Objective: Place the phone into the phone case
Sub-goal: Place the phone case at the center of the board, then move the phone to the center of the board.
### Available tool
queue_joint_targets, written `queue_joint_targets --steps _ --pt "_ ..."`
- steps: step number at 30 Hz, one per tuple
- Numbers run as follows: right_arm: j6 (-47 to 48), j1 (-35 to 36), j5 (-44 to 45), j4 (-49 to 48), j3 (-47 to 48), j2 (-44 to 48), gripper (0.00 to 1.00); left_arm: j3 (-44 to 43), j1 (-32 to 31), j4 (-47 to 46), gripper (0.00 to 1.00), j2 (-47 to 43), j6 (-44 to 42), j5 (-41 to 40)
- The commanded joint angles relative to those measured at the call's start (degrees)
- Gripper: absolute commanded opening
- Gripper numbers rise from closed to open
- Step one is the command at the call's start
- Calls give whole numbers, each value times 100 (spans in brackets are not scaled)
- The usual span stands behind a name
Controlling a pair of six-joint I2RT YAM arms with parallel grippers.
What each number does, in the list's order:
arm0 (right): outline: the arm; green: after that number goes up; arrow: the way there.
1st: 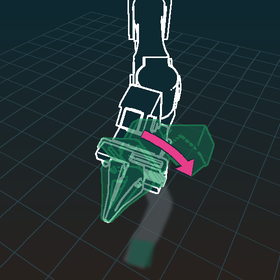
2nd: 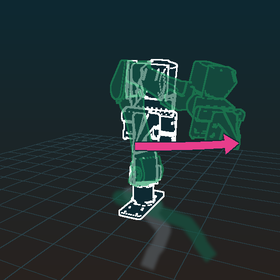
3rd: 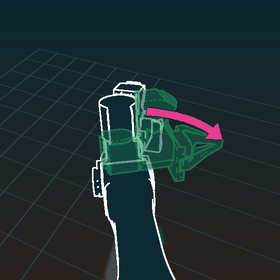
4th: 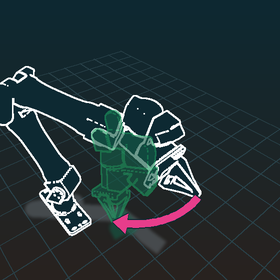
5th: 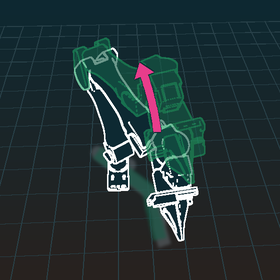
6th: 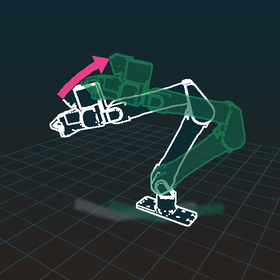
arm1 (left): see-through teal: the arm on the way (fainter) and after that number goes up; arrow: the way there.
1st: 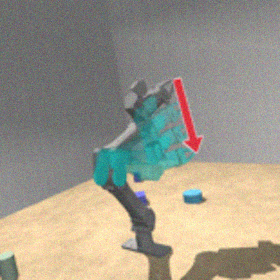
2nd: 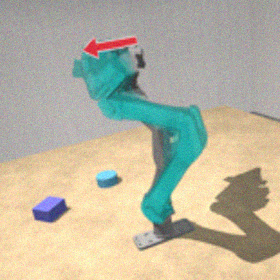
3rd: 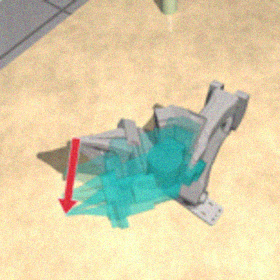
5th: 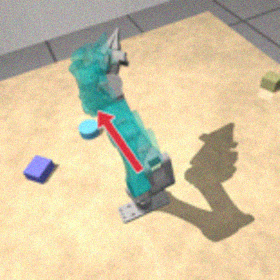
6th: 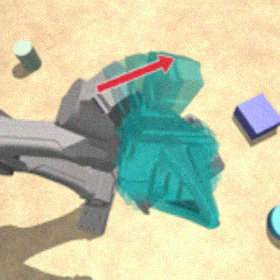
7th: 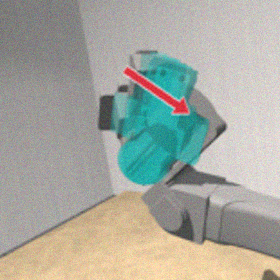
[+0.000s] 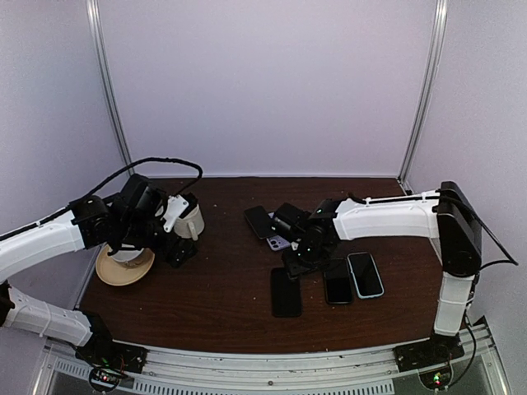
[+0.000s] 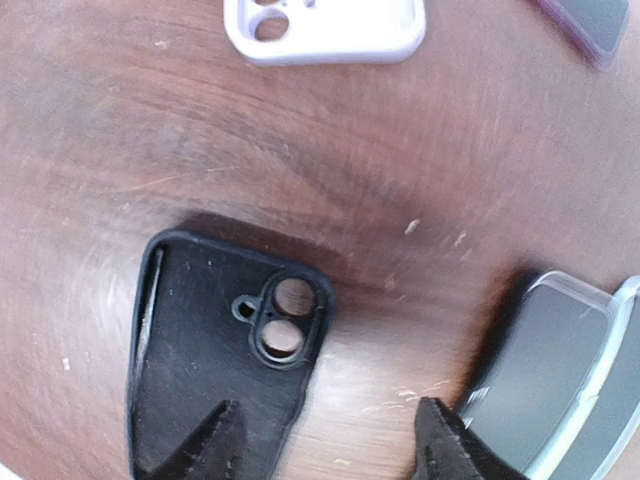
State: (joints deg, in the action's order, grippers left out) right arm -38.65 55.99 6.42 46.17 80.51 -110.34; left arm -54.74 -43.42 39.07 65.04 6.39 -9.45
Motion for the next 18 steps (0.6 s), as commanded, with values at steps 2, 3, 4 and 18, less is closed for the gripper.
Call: queue_joint_targets --steps 2,3,4,18 --pt "2028 -666 -681 910 834 326 71 91 65 -261 98 -28 -71 -41" --pt "2327 -850 -797 1108 1019 250 75 101 70 -278 97 -16 -80 -44" --pt "2633 -973 -815 1231 1167 172 81 116 70 -291 98 -5 -97 -55" --pt "5171 -2678 -1807 1529 3892 -2002 99 151 111 -343 98 595 -348 -218"
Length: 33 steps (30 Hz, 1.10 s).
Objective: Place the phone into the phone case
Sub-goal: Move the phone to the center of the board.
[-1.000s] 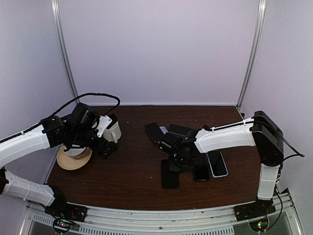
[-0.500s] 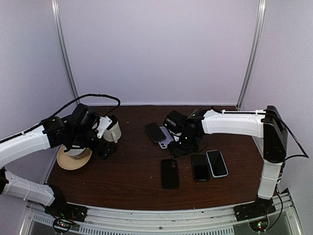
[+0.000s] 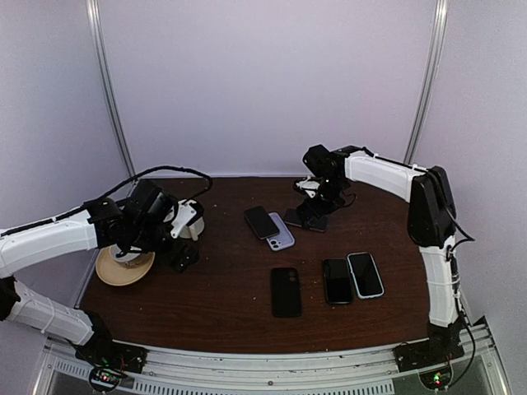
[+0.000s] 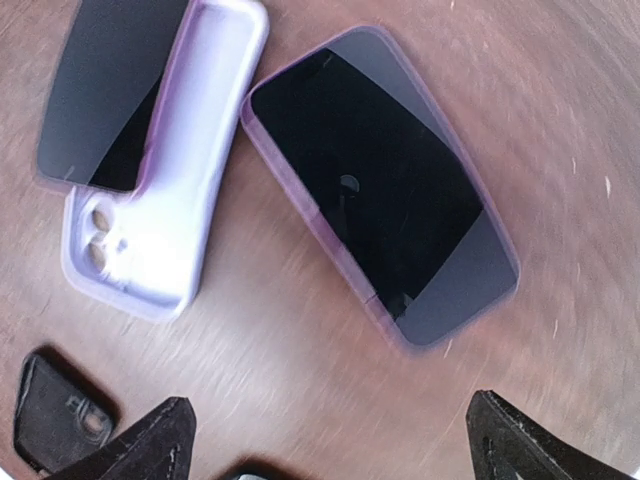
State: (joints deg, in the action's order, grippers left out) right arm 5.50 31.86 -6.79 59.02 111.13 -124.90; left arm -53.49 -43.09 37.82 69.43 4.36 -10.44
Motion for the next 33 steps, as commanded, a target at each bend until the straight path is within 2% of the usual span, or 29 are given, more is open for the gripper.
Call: queue_joint_targets --steps 1,7,17,21,25,33 --pt "793 -340 -571 279 1098 -770 100 12 81 -213 98 207 -158 -137" --pt "982 -656 -896 424 2332 -1853 99 -85 105 -196 97 488 -237 -174" --pt "1020 -838 -1279 290 2742 -2526 99 -117 113 -144 98 690 -303 -108" --pt "920 -830 -1418 367 2421 -2439 95 -117 117 -144 97 673 -330 -112" --pt "974 -753 -1545 -15 1531 -1987 91 -117 119 -144 97 656 -326 -90" --pt "926 -480 -244 -84 783 -1575 89 -117 117 -117 98 649 -325 -96"
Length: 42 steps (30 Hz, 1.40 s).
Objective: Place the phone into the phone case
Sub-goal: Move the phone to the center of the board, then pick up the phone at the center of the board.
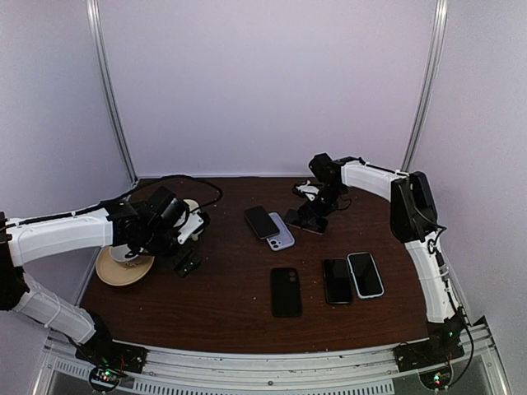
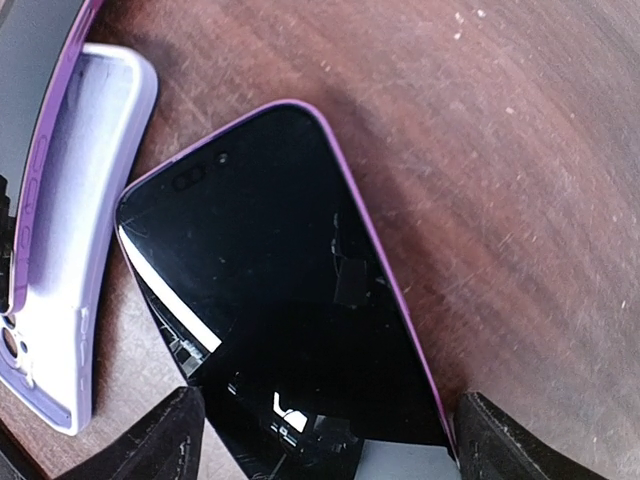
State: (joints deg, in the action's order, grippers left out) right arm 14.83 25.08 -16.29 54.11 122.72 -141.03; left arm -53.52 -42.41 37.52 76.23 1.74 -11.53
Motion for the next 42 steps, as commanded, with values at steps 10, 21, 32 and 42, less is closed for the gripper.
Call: queue_joint_targets --steps 10,21,32,42 --pt "-489 374 1025 587 -921 342 78 -99 56 -78 97 -77 -63 54" --pt "-1286 524 1078 1030 -2093 1030 79 -98 49 -68 97 -128 -59 167" --pt "-1568 551 603 1164 -2076 1511 86 -99 51 -56 98 -150 -60 303" --pt "-784 618 907 1455 -1073 774 100 -54 49 -78 98 -226 -102 444"
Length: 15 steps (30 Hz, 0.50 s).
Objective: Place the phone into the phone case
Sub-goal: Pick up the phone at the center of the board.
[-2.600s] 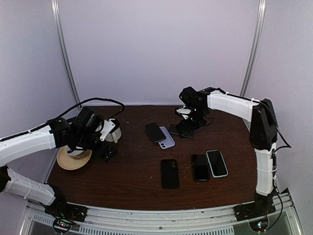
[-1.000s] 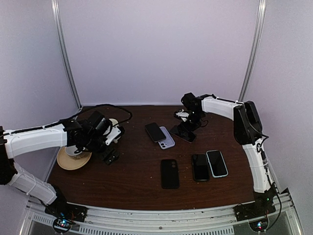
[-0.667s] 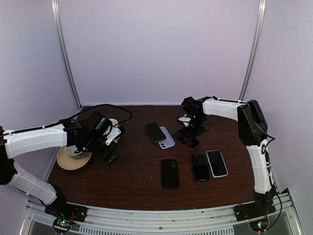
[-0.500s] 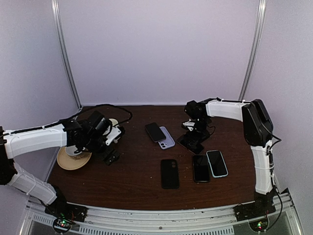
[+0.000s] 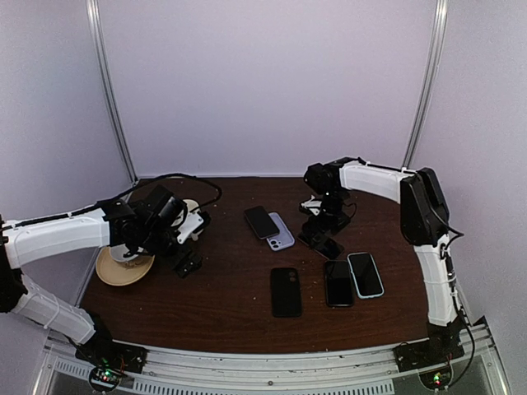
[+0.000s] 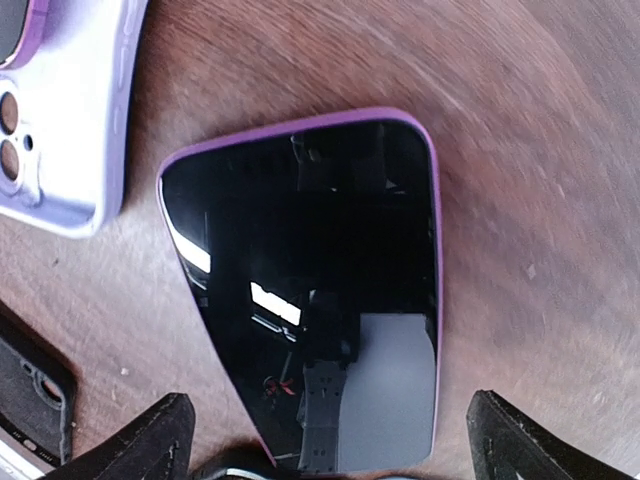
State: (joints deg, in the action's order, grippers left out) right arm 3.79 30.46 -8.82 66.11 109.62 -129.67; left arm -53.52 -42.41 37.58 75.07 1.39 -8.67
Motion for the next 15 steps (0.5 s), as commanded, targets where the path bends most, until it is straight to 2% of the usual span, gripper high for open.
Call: queue_joint_targets --steps 1,7,15 --pt "353 90 219 261 277 -436 99 -47 51 -83 98 -109 -68 162" --pt "554 116 475 477 596 -881 99 -45 49 -90 98 -115 -84 203" --pt "529 257 646 437 584 -798 75 -45 49 -93 97 -115 -83 232"
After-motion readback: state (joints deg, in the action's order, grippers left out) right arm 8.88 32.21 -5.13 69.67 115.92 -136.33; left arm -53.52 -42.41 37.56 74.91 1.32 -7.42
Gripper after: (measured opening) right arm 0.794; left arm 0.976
